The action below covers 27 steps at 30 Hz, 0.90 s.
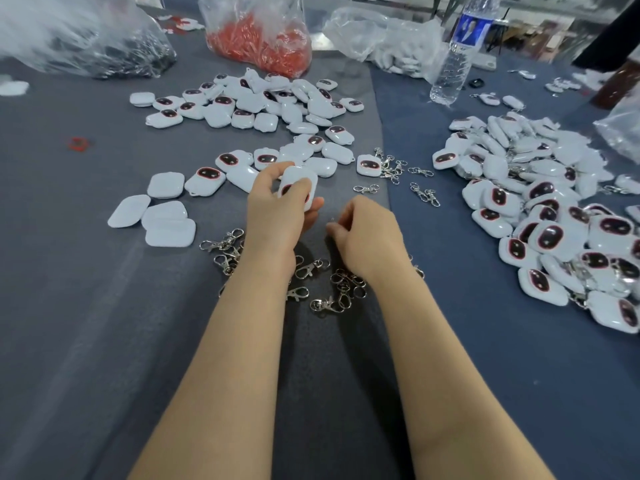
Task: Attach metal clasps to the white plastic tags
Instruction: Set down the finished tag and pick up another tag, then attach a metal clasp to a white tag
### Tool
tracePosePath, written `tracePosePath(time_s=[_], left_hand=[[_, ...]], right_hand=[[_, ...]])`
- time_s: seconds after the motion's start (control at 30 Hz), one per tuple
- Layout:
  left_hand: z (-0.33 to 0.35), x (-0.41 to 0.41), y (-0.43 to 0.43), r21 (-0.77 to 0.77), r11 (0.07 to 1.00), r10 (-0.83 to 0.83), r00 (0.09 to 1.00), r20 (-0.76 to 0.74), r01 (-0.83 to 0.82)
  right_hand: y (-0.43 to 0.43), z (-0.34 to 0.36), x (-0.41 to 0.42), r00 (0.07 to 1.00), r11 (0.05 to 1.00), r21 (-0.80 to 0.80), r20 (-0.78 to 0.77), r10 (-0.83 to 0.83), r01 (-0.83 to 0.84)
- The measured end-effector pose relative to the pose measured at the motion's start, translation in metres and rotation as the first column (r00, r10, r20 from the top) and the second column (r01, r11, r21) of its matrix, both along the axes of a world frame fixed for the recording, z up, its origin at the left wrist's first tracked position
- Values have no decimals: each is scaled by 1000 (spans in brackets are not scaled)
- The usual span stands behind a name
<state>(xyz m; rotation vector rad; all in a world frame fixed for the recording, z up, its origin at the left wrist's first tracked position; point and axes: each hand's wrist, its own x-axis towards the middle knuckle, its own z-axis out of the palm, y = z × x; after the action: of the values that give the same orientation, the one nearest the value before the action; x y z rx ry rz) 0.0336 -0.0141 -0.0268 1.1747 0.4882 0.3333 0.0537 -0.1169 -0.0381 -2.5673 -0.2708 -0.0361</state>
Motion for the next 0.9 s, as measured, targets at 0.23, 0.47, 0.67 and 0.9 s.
tracePosePath(time_s=[0.23,0.47,0.67,0.9], left_hand=[[2,-2,-5,284,958,-40,999,-16,43],[5,-5,-10,443,883,-125,987,-99,156],[3,-5,-10,564,817,-114,992,-46,121],[-3,-1,-9,657,749,-84,996,-34,85]], right_hand=[[-13,5,11,983,632,774,-149,103,50],[-14,6,13,971,565,825,-123,207,-16],[-12,6,11,990,678,730,-14,139,-85],[-8,3,10,993,776,620,62,98,-115]])
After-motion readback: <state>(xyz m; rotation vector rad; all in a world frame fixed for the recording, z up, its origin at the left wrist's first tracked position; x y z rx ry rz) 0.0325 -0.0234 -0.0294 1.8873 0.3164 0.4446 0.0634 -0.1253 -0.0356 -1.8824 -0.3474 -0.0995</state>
